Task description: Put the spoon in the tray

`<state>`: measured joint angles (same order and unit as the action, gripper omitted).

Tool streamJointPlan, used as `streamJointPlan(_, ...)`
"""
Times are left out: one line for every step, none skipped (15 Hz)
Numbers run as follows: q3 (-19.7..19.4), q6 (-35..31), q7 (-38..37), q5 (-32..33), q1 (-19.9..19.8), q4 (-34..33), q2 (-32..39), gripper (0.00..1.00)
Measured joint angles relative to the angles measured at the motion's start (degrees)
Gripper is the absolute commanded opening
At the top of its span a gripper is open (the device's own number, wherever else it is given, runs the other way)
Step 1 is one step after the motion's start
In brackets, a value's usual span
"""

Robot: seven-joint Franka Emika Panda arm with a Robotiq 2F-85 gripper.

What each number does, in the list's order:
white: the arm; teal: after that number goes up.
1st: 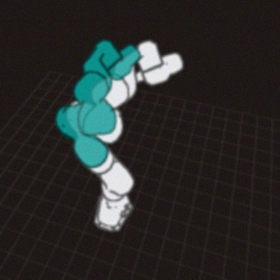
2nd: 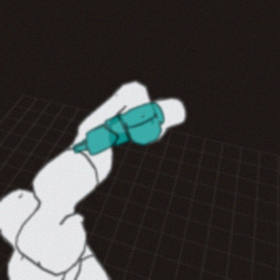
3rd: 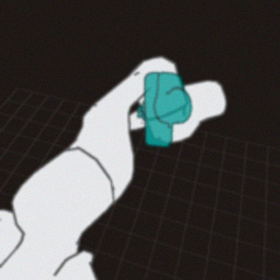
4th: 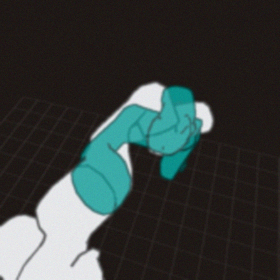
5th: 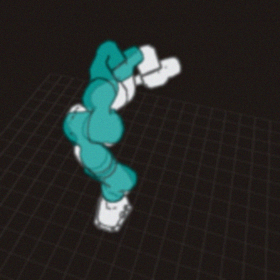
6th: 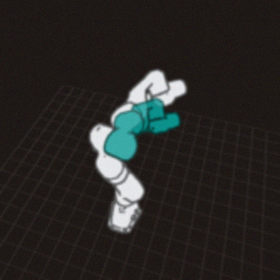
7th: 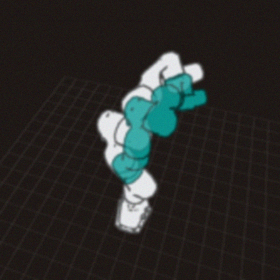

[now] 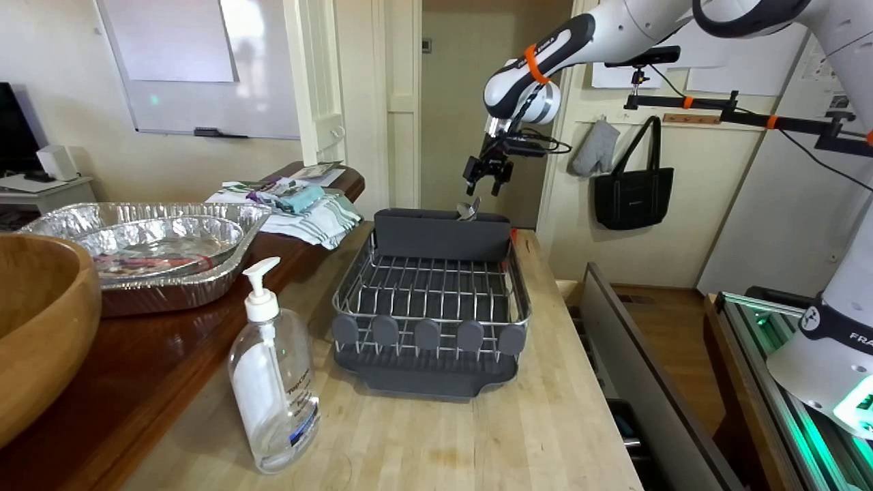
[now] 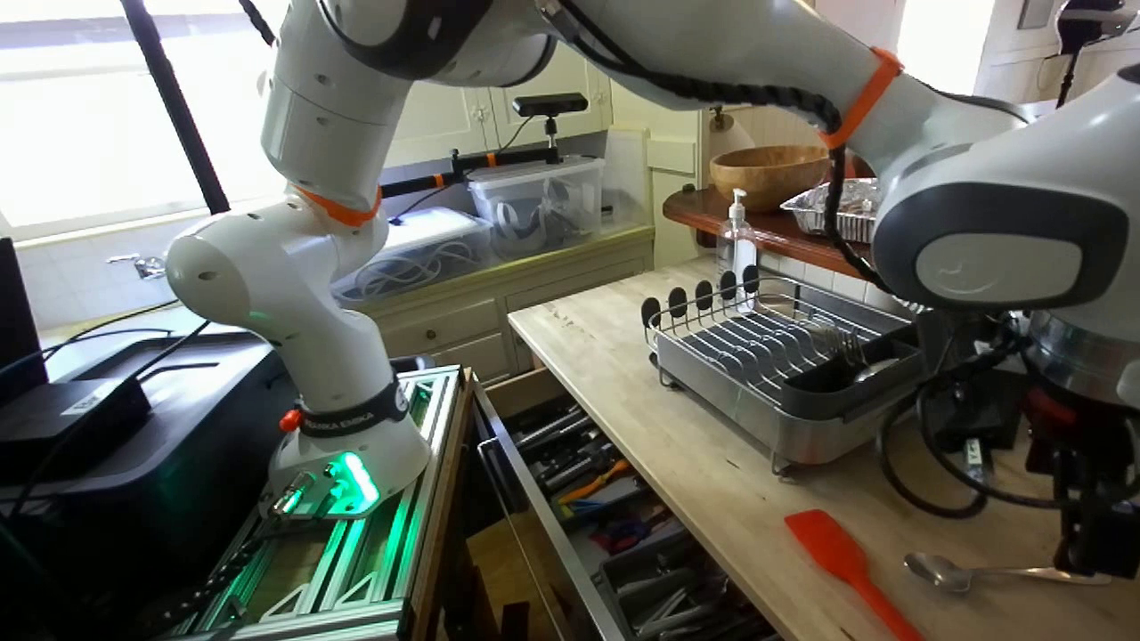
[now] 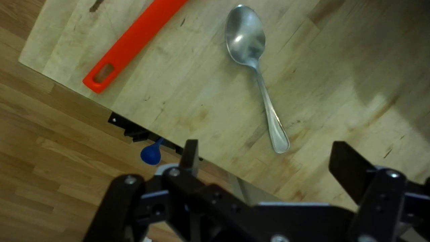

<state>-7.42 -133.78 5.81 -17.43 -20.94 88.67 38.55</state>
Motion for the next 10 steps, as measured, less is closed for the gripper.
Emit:
streamJointPlan(0.19, 0.0, 0.0, 0.0, -0.33, -1.25, 1.37, 1.0)
streamJointPlan(0.29, 0.0, 0.0, 0.0, -0.52, -2.17, 2.37, 1.0)
streamJointPlan(0.34, 0.0, 0.0, 0.0, -0.6, -2.84, 2.94, 1.0)
streamJointPlan(0.37, 0.0, 0.0, 0.0, -0.62, -3.22, 3.21, 1.0)
streamJointPlan(0.4, 0.0, 0.0, 0.0, -0.62, -3.35, 3.24, 1.0)
streamJointPlan(0.41, 0.0, 0.0, 0.0, -0.62, -3.46, 3.24, 1.0)
streamJointPlan(0.43, 0.0, 0.0, 0.0, -0.62, -3.54, 3.24, 1.0)
streamJointPlan(0.43, 0.0, 0.0, 0.0, -0.63, -3.59, 3.24, 1.0)
streamJointPlan(0.43, 0.0, 0.0, 0.07, -0.63, -3.61, 3.23, 1.0)
streamJointPlan(0.44, 0.0, 0.0, 0.08, -0.63, -3.61, 3.23, 1.0)
